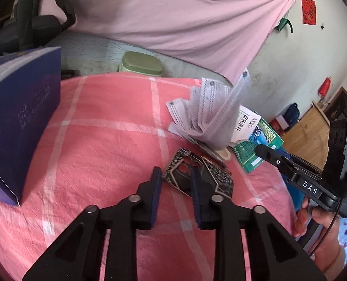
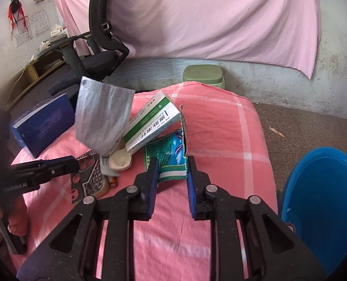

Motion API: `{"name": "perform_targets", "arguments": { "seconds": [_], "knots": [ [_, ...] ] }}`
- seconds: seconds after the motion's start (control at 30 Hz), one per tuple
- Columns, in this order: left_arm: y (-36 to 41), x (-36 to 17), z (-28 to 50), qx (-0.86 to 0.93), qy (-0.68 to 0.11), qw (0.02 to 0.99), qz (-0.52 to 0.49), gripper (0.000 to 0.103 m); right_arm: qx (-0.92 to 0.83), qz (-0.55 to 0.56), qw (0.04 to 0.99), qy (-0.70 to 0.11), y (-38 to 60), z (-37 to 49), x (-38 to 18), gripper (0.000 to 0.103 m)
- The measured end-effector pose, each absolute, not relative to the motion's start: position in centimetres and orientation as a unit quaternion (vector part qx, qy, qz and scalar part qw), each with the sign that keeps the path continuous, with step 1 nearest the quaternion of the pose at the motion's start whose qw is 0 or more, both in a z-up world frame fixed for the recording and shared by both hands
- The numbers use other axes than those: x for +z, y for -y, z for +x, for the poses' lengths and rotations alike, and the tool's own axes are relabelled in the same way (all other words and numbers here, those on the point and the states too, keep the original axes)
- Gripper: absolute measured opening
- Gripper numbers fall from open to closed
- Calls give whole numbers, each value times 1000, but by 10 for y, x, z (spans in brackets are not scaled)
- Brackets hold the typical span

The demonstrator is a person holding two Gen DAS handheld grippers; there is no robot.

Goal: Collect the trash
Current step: 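Grasp the black phone case with the left tool while the right tool grasps the green packet, then lift the phone case and green packet off the table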

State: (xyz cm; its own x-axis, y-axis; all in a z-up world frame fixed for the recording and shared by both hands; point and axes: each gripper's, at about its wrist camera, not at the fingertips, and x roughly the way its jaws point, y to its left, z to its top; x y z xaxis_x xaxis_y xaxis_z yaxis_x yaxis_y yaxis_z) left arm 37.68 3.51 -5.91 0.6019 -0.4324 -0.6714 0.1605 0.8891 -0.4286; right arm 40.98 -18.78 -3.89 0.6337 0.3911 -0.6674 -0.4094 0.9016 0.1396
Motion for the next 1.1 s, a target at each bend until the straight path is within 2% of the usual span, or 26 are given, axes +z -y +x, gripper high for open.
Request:
{"name": "perform_targets", "arguments": {
  "seconds": [0.03,0.07,0.13,0.6,0.8,0.97,1.03,1.1],
  "knots": [
    [-36,-57,376,-177,-412,878,-167,36,224,-12,904,-362,189,407,-37,43],
    [-36,-56,376,-183,-413,876,-171,39,227,-11,905,-359,190,404,-36,36],
    [-33,-53,376,-180,-415,875,-172,43,229,-7,907,-354,193,400,-34,34],
    [-17,-50,352,-124,-420,875,-208,44,249,7,904,-348,199,393,-35,31],
    [-19,-54,366,-117,-430,860,-249,22,253,10,903,-348,203,390,-36,31],
    [-25,-52,368,-115,-420,859,-270,11,256,6,903,-344,200,388,-35,30],
    [-26,-50,365,-120,-405,864,-273,4,257,6,904,-342,200,385,-34,30],
    [-24,-43,361,-132,-386,873,-266,2,256,5,907,-335,200,381,-33,29]
  ]
}}
